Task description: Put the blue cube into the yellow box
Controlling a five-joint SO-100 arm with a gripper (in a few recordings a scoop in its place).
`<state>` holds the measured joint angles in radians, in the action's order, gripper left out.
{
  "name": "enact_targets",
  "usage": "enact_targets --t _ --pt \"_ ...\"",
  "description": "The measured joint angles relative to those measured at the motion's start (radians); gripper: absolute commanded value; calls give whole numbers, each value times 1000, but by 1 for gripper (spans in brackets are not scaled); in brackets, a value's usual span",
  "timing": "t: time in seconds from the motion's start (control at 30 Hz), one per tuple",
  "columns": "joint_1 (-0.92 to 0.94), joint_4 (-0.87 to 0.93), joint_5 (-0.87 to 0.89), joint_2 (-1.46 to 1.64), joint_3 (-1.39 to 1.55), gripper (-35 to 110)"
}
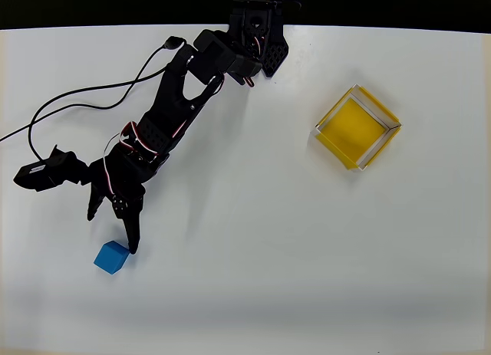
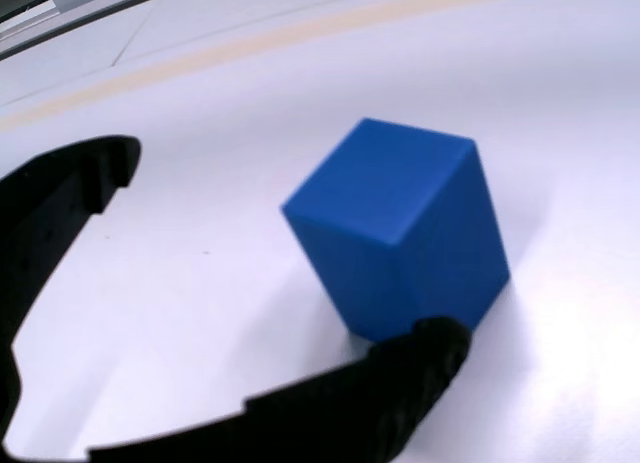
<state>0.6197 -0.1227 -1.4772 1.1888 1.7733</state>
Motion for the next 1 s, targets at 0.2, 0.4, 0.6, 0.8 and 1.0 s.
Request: enact_targets --t 0.2,0.4,0.6,0.8,1.0 --pt "-3 -12 0 -153 -158 57" --pt "-17 -28 -12 -252 -265 57" --pt "-44 -34 -14 -341 -351 57" --pt "-71 -46 -17 -416 -414 55" --pt "-89 -46 3 -437 -431 45"
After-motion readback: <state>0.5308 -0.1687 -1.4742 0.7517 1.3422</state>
